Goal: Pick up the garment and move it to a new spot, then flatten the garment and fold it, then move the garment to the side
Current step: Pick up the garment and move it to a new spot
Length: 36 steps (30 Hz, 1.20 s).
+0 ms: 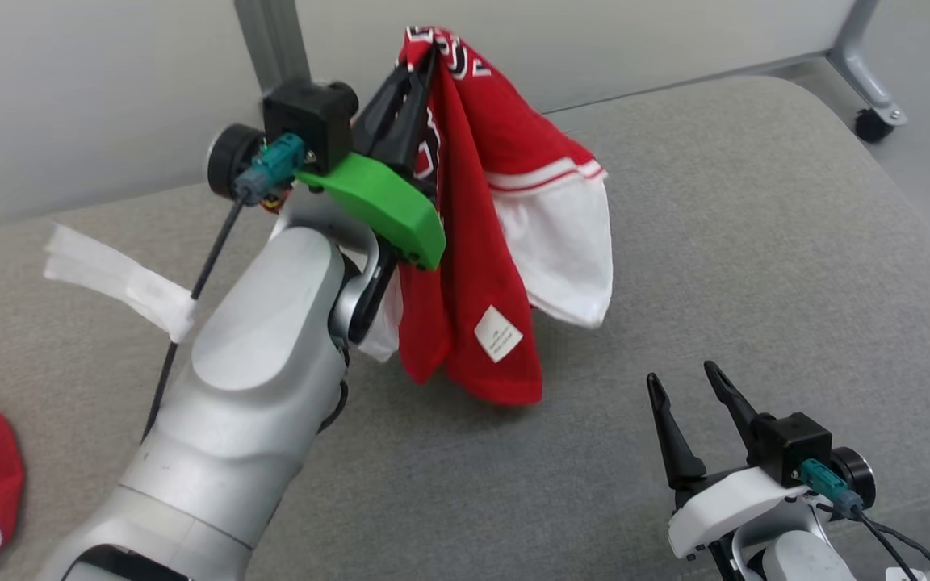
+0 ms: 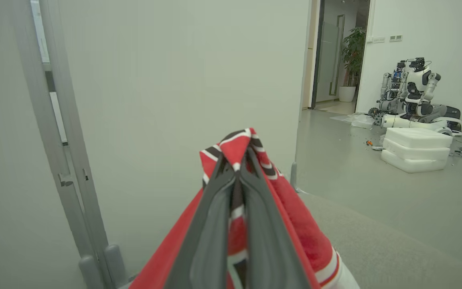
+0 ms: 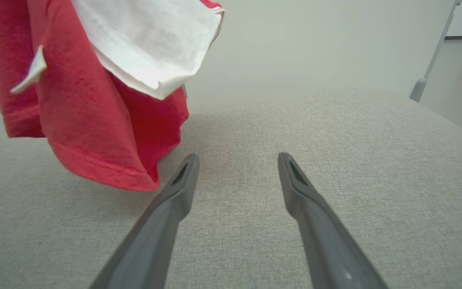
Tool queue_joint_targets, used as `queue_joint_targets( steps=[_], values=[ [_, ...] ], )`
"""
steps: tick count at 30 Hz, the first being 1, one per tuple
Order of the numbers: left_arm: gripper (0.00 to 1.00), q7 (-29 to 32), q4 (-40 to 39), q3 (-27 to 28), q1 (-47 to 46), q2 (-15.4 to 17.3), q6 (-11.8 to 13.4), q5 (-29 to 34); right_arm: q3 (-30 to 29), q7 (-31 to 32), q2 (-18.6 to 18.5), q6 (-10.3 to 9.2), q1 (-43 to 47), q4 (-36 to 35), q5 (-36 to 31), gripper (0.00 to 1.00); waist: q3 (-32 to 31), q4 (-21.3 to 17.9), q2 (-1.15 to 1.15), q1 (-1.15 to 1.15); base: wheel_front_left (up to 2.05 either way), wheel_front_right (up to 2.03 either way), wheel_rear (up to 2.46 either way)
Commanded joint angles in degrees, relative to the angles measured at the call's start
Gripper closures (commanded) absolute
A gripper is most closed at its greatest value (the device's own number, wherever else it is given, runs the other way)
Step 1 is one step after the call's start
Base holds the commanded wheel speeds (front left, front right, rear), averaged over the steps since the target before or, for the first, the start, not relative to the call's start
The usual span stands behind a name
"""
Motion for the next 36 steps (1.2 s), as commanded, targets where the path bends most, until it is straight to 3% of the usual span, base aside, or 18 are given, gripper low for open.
queue_joint_targets(
  steps=[1,8,9,10,11,18,27,36],
  values=[
    [1.00,0.00,1.23,-0.94,1.46,0.37,0.22,-0.32,0.02,-0.18,-0.15,-0.06,-1.02,-0.40,0.39,0.00,3.21,-4.08,0.00,0.00,0.00,0.00,0.00],
    [1.00,-1.28,10.10,-4.34,4.27,0.36,-0.81,-1.57,0.20,-0.18,-0.13,-0.06,-1.58,-0.81,0.97,0.00,5.27,-6.70,0.00,0.00,0.00,0.00,0.00],
    [0.92,-1.65,11.61,-4.23,4.49,0.37,-0.23,-1.67,0.20,-0.18,-0.14,-0.06,-1.73,-0.90,1.07,0.00,5.48,-6.86,0.00,0.00,0.00,0.00,0.00],
    [0.24,-1.99,12.86,-4.26,4.64,0.39,0.08,-1.73,0.19,-0.18,-0.14,-0.06,-1.81,-0.95,1.12,0.00,5.63,-6.95,0.00,0.00,0.00,0.00,0.00],
    [0.00,-2.24,13.83,-4.08,4.87,0.37,0.47,-2.15,0.17,-0.18,-0.13,-0.06,-1.83,-0.97,1.15,0.00,5.72,-6.97,0.00,0.00,0.00,0.00,0.00],
    [0.00,-2.90,13.73,-2.24,5.91,0.35,2.13,-3.82,-0.91,-0.17,-0.14,-0.06,-1.12,-0.78,1.25,0.00,5.22,-4.74,0.00,0.00,0.00,0.00,0.00],
    [0.00,-2.80,-8.26,12.87,21.61,1.29,4.84,4.20,-5.17,-0.18,-0.15,-0.06,0.38,-1.91,-0.07,0.00,2.48,2.14,0.00,0.00,0.00,0.00,0.00],
    [0.00,-2.82,-24.08,24.86,39.76,0.66,0.17,14.82,-10.29,-0.18,-0.16,-0.06,1.80,-3.88,-1.92,0.00,0.11,9.05,0.00,0.00,0.00,0.00,0.00]
  ],
)
